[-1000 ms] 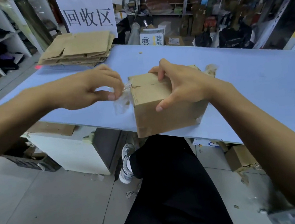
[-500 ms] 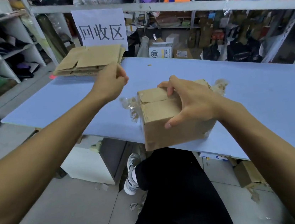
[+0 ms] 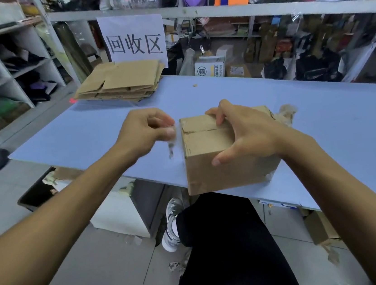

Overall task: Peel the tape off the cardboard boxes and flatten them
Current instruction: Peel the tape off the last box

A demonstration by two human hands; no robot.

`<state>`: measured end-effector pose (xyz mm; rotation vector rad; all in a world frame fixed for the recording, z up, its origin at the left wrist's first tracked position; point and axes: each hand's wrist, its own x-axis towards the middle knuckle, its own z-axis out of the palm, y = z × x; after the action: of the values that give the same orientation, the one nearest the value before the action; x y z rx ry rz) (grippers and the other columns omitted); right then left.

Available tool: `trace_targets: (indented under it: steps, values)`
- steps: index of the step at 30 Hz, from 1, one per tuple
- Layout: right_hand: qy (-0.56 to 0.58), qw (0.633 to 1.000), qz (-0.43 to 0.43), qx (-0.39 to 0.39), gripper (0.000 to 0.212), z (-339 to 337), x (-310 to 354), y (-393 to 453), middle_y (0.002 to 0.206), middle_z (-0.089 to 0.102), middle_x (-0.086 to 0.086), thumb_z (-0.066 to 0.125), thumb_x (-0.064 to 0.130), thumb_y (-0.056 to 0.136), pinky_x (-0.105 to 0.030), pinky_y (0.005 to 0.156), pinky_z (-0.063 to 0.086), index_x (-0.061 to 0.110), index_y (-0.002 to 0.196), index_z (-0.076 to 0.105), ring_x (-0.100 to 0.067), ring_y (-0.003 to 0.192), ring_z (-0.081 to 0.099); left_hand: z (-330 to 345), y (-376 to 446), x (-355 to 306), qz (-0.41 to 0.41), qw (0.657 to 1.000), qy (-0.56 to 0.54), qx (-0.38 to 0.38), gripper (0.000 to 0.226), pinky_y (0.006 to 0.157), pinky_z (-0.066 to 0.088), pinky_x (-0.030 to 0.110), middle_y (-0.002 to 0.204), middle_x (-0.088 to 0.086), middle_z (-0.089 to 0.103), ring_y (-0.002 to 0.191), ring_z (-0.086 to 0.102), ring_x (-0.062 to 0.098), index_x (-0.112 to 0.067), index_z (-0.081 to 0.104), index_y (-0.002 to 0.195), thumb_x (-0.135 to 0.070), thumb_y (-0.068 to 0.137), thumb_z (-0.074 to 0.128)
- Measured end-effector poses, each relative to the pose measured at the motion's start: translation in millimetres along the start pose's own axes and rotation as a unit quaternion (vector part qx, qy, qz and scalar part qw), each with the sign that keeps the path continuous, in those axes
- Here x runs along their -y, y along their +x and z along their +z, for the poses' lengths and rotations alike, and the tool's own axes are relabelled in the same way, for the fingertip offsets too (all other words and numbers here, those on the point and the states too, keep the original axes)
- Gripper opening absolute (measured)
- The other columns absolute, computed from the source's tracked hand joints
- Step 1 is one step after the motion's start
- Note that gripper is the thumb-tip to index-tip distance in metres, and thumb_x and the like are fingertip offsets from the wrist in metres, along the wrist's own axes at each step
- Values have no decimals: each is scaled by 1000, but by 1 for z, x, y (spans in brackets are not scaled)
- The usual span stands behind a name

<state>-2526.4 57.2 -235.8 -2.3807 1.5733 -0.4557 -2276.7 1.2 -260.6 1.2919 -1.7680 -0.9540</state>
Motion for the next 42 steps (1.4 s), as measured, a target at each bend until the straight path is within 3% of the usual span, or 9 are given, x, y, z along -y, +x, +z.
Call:
trace_targets:
  steps: [5,9,13,19,26,29,31,35,42]
  values:
    - [9,1000,2,8,73,0,0,2,152,44,12,89,56,62,-38,96,39,22,105,39,-16,128,46,-52,54,-20,1,972,43,-231,17,69,59,29,87,5,71,73,69,13,-17,67,87,-1,87,72]
    - [126,991,21,-32,61,-3,-1,4,147,48,17,80,63,73,-33,102,40,23,107,49,-10,129,49,-34,44,-53,61,990,33,-124,18,68,54,25,85,2,71,74,68,10,-17,63,94,-3,87,72]
    - [294,919,-11,-262,15,-8,-6,2,106,67,12,74,17,91,-24,85,54,19,100,62,-10,97,68,10,25,-79,104,992,-38,-52,19,73,54,18,91,9,74,80,71,10,-15,68,94,1,85,74]
    - [283,904,26,-321,18,-26,-6,-9,97,66,0,75,18,85,-33,77,55,19,86,57,-22,88,69,67,14,-115,141,982,-125,25,24,86,57,28,106,8,75,99,72,19,-8,71,108,3,87,68]
    - [286,874,98,-379,24,-58,-33,-60,76,59,3,77,-4,76,-36,59,48,-2,84,55,-3,61,56,104,5,-138,139,942,-204,227,29,91,56,34,113,4,73,105,70,21,-9,69,115,-16,87,67]
    - [285,877,101,-374,14,-59,-39,-76,82,67,8,73,0,79,-48,69,54,5,89,66,-11,70,62,125,3,-144,182,968,-103,138,27,79,59,29,96,-7,73,81,73,12,-10,68,103,-17,81,83]
    - [312,881,77,-347,26,-58,-38,-86,97,73,7,64,-1,85,-37,75,59,10,108,71,-12,83,68,135,11,-148,176,978,-96,65,21,75,61,32,91,3,72,72,71,12,-7,65,91,-12,81,82]
    - [341,885,49,-314,43,-50,-44,-98,128,66,4,60,5,98,-40,93,57,21,138,57,-27,104,67,149,26,-154,114,985,-128,36,16,65,59,30,76,12,69,62,67,16,-5,63,84,-3,82,79]
    - [285,889,38,-355,23,-50,-60,-94,117,65,2,77,16,87,-31,83,58,22,107,68,-14,101,66,162,27,-161,120,985,-118,37,12,69,59,25,80,9,75,71,72,13,-11,73,81,0,84,75]
